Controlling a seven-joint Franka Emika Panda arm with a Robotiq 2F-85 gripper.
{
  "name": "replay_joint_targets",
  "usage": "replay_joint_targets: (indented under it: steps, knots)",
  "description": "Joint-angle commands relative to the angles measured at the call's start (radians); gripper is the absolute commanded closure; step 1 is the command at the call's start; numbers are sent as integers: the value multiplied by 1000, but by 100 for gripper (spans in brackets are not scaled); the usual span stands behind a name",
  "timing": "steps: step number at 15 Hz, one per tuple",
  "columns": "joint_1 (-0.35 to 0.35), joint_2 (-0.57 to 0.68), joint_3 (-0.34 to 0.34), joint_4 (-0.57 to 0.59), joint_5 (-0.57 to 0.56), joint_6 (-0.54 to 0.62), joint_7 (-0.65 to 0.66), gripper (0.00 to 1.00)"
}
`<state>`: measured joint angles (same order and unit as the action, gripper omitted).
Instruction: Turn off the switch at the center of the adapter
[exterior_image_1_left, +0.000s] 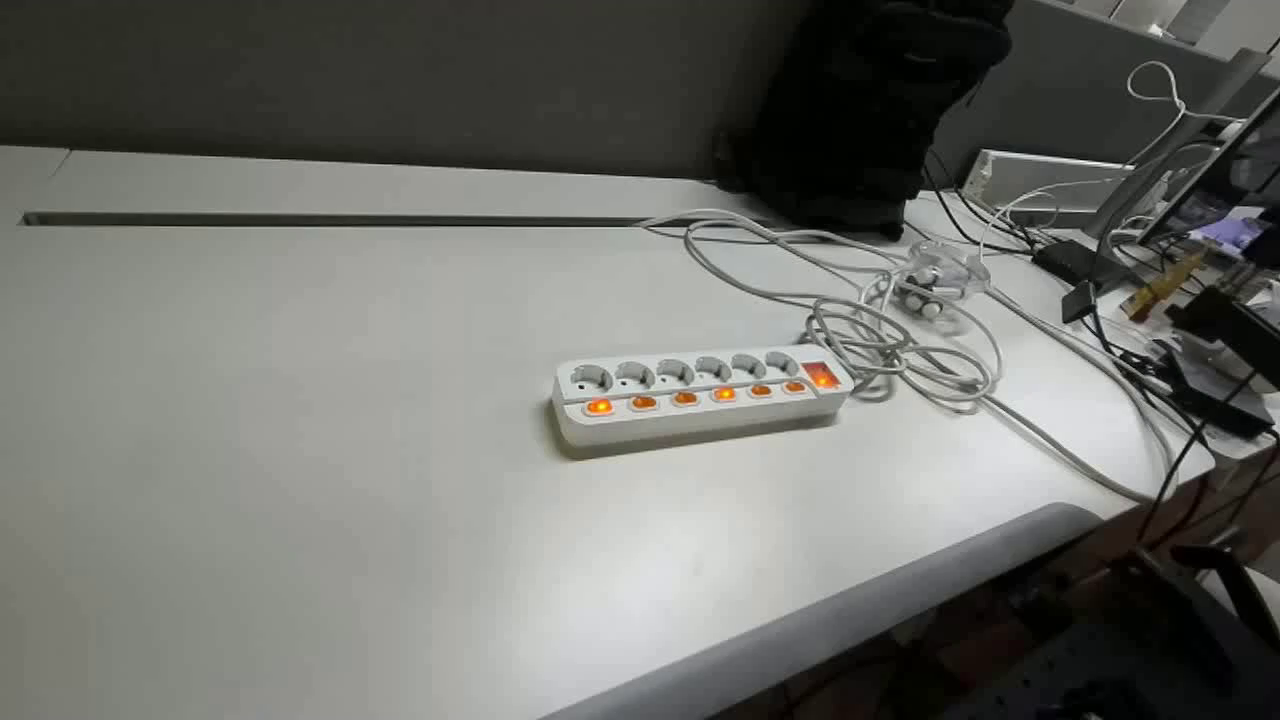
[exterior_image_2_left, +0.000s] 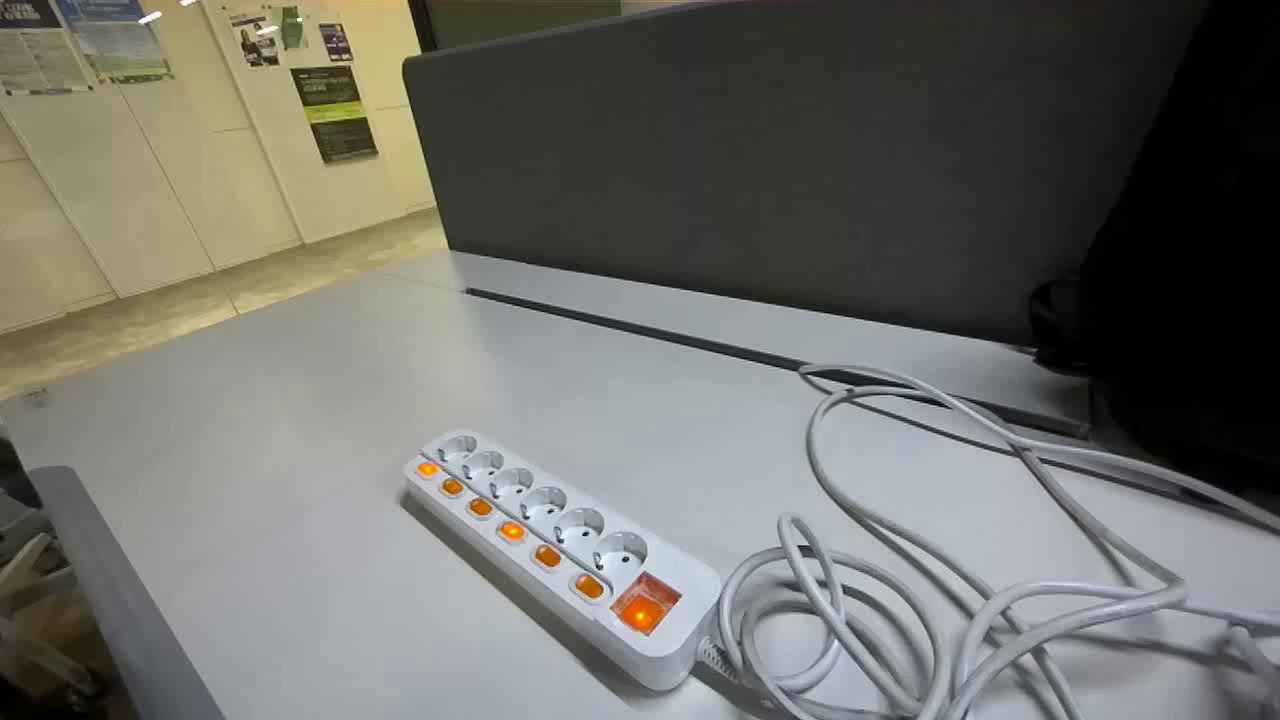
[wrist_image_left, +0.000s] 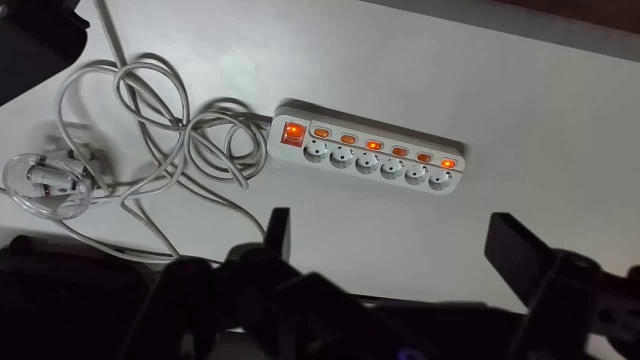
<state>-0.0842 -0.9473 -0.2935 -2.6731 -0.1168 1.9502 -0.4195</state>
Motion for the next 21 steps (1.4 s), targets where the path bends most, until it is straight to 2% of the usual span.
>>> replay_joint_targets:
  steps: [1,12,15,21]
  knots:
    - [2,0,-1,2,0,-3,1,0]
    - [2,0,-1,2,0,-3,1,0]
    - [14,68,-1,13,-7,45,2,0]
    - [45,303,29,22,-2,210,7,0]
